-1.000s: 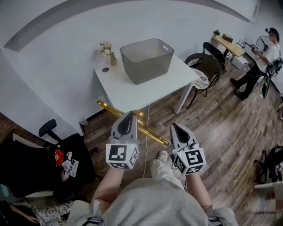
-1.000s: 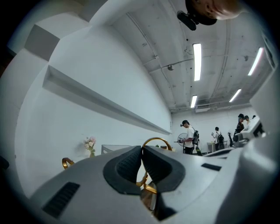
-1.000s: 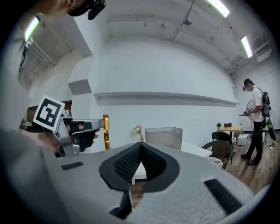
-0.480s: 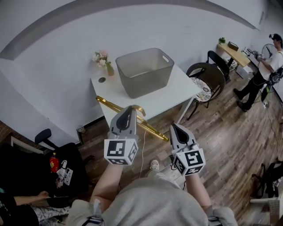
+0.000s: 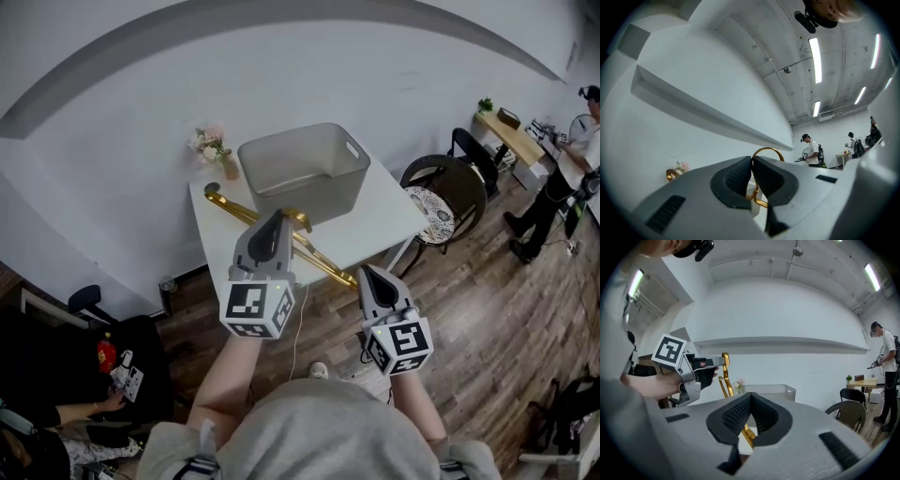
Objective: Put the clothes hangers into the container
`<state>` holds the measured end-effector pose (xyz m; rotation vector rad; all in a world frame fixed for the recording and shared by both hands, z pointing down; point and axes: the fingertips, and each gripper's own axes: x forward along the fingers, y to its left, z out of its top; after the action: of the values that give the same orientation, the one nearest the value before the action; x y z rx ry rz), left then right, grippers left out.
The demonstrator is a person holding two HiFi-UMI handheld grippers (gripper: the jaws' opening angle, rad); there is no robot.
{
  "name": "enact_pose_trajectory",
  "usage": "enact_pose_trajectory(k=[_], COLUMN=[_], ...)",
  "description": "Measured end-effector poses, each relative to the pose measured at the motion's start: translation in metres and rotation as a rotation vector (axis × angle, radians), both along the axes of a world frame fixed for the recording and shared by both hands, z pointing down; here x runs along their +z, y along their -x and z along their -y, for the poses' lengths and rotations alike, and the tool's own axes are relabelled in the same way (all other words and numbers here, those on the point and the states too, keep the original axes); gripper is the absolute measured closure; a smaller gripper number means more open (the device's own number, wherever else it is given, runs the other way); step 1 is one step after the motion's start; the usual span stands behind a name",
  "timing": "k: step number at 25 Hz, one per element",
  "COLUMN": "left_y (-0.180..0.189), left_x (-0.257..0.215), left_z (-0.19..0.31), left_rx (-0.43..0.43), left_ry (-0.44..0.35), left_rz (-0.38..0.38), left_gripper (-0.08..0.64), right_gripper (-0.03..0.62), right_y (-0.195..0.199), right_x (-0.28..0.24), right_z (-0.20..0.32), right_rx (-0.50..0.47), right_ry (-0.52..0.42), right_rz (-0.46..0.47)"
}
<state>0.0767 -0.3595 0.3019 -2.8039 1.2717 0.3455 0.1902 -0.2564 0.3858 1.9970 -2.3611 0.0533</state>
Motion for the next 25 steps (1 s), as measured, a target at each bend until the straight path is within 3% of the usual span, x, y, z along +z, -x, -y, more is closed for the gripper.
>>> enact_pose_trajectory(k=[13,25], left_y=[-0.058,-0.095], left_x=[-0.032,-0.040], left_z=[0.071,0.119], left_rx=[-0.046,-0.027], left_ry=[-0.023,0.003], left_rz=[-0.050,-0.094], left_gripper=[0.543,0.543], right_gripper=[0.595,0.595], right_y=[-0.048,-0.064], right_x=[0.013,0.030], right_z=[0.055,0.070], right_rx=[-0.074,-0.072], right_ry=[0.020,0.044], right_rz=[0.001,0.023])
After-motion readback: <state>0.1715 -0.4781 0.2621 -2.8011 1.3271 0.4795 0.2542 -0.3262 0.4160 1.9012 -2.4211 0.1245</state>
